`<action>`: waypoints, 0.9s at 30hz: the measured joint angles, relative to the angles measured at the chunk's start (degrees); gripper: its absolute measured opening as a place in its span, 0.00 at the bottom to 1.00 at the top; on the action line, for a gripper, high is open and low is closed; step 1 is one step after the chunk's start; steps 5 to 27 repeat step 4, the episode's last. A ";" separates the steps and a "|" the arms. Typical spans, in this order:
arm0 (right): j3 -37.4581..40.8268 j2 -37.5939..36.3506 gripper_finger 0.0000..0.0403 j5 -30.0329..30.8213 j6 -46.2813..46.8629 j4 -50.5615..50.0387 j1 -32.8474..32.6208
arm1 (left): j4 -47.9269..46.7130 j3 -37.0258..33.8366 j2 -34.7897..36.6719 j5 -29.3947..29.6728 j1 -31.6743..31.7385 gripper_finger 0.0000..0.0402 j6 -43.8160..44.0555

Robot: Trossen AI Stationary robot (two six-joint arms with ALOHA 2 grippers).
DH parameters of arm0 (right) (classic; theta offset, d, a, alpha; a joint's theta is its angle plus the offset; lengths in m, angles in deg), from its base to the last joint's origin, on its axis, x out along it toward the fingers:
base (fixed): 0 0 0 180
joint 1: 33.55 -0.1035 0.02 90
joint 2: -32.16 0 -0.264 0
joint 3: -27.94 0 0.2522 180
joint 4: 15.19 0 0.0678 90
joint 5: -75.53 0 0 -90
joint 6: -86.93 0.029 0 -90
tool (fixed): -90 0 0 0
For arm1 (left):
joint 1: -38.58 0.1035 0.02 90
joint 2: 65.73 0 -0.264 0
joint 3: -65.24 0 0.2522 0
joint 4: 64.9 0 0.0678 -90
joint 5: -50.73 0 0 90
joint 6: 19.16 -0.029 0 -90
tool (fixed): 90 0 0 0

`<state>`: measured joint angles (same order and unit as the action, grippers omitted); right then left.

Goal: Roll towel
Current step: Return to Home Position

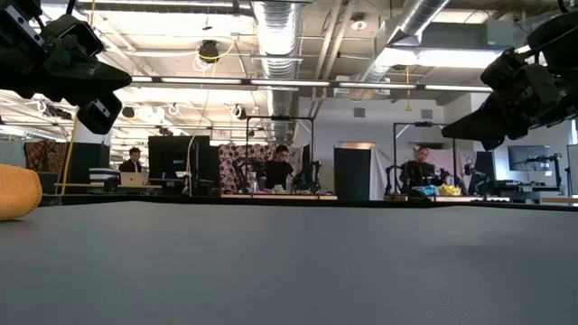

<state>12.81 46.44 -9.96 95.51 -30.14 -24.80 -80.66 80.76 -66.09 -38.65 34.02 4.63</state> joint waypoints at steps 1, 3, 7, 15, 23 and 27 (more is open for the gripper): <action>0.02 0.00 0.06 0.00 -0.01 0.00 0.00 | 0.00 0.00 0.00 0.00 -0.02 0.00 0.00; 0.01 -0.01 0.06 0.00 -0.01 0.00 0.00 | 0.00 0.00 0.00 0.00 -0.02 0.00 0.00; 0.00 -0.01 0.06 0.00 0.00 0.00 0.01 | 0.00 0.00 0.00 0.00 -0.02 0.00 0.00; 0.00 -0.01 0.06 0.00 0.00 0.00 0.01 | 0.00 0.00 0.00 0.00 -0.02 0.00 0.00; 0.00 -0.01 0.06 0.00 0.00 0.00 0.01 | 0.00 0.00 0.00 0.00 -0.02 0.00 0.00; 0.00 -0.01 0.06 0.00 0.00 0.00 0.01 | 0.00 0.00 0.00 0.00 -0.02 0.00 0.00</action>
